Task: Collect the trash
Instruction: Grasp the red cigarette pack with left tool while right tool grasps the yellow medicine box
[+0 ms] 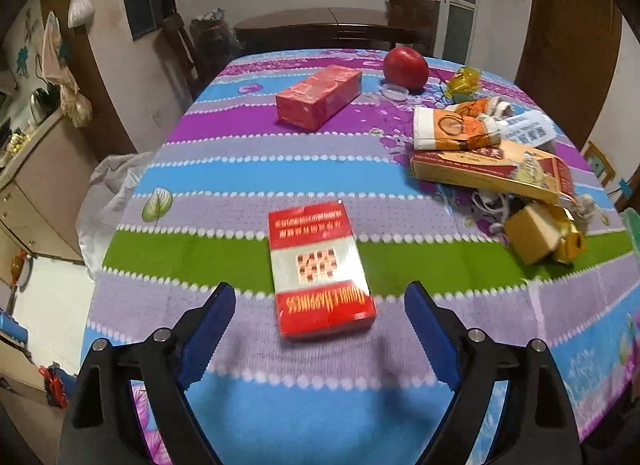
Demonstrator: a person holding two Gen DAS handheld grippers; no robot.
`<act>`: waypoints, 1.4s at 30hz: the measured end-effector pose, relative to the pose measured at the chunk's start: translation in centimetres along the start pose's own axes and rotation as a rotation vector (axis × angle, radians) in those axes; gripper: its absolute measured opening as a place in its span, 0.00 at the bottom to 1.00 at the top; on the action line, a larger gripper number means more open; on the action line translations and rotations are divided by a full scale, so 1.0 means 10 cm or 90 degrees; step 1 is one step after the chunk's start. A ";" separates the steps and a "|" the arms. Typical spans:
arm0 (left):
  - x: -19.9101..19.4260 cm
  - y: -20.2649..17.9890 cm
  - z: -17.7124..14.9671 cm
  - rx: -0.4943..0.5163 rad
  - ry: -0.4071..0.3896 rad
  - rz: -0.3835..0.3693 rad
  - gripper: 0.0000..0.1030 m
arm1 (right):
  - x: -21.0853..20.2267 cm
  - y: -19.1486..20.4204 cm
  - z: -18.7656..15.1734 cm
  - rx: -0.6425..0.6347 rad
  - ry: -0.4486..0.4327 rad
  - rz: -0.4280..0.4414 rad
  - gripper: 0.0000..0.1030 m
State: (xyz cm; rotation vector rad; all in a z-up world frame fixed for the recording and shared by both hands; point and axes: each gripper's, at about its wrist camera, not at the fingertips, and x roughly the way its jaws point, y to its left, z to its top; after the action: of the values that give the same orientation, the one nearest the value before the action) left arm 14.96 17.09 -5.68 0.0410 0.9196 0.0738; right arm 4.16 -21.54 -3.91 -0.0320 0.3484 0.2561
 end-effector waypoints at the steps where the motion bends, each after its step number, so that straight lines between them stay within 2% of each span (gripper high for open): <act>1: 0.06 -0.02 0.02 0.000 0.000 0.014 0.84 | 0.04 0.02 0.03 0.004 0.009 0.015 0.94; 6: 0.31 -0.07 0.07 -0.008 0.022 0.012 0.84 | 0.32 0.13 0.17 0.037 0.064 0.104 0.91; 8: 0.36 -0.08 0.07 -0.009 0.027 0.007 0.79 | 0.43 0.21 0.24 0.017 0.081 0.135 0.87; 9: 0.39 -0.09 0.07 -0.009 0.032 0.006 0.72 | 0.47 0.25 0.28 0.002 0.084 0.152 0.87; 11: 0.44 -0.10 0.07 -0.007 0.035 0.008 0.61 | 0.58 0.38 0.41 -0.046 0.095 0.205 0.87; 14: 0.41 -0.08 0.04 -0.011 0.023 -0.001 0.59 | 0.77 0.62 0.62 -0.145 0.118 0.286 0.87; 16: 0.36 -0.08 0.01 -0.015 0.010 -0.010 0.59 | 0.97 0.82 0.76 -0.234 0.133 0.312 0.87; 18: 0.25 -0.07 -0.04 -0.017 -0.011 -0.010 0.59 | 1.19 0.97 0.83 -0.286 0.160 0.333 0.87; 23: 0.04 -0.04 -0.17 -0.022 -0.045 -0.026 0.59 | 1.81 1.25 0.96 -0.370 0.255 0.349 0.87; 27: -0.02 0.05 -0.22 -0.043 -0.052 -0.040 0.59 | 2.15 1.41 0.91 -0.415 0.331 0.352 0.87; 28: -0.04 0.07 -0.23 -0.047 -0.055 -0.043 0.59 | 2.20 1.41 0.89 -0.421 0.346 0.347 0.84; 29: -0.05 0.09 -0.23 -0.051 -0.057 -0.047 0.59 | 2.26 1.44 0.86 -0.426 0.369 0.346 0.75; 30: -0.05 0.10 -0.24 -0.053 -0.059 -0.050 0.59 | 2.30 1.46 0.84 -0.428 0.380 0.336 0.72; 31: -0.07 0.11 -0.25 -0.055 -0.060 -0.052 0.59 | 2.35 1.46 0.81 -0.422 0.400 0.327 0.61; 32: -0.07 0.12 -0.26 -0.056 -0.061 -0.054 0.59 | 2.38 1.45 0.79 -0.419 0.405 0.321 0.52; 34: -0.06 0.13 -0.28 -0.058 -0.061 -0.053 0.59 | 2.38 1.41 0.77 -0.408 0.408 0.306 0.47; 38: -0.04 0.14 -0.30 -0.066 -0.058 -0.047 0.59 | 2.22 1.40 0.84 -0.387 0.381 0.308 0.46; 42: -0.08 0.11 -0.31 -0.069 -0.063 -0.045 0.59 | 1.72 1.44 1.03 -0.380 0.300 0.329 0.46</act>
State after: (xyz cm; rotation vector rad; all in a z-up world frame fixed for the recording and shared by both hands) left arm 11.96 18.14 -6.85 -0.0876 0.8170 0.0550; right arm 19.54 -2.69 0.11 -0.6034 0.7394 0.8662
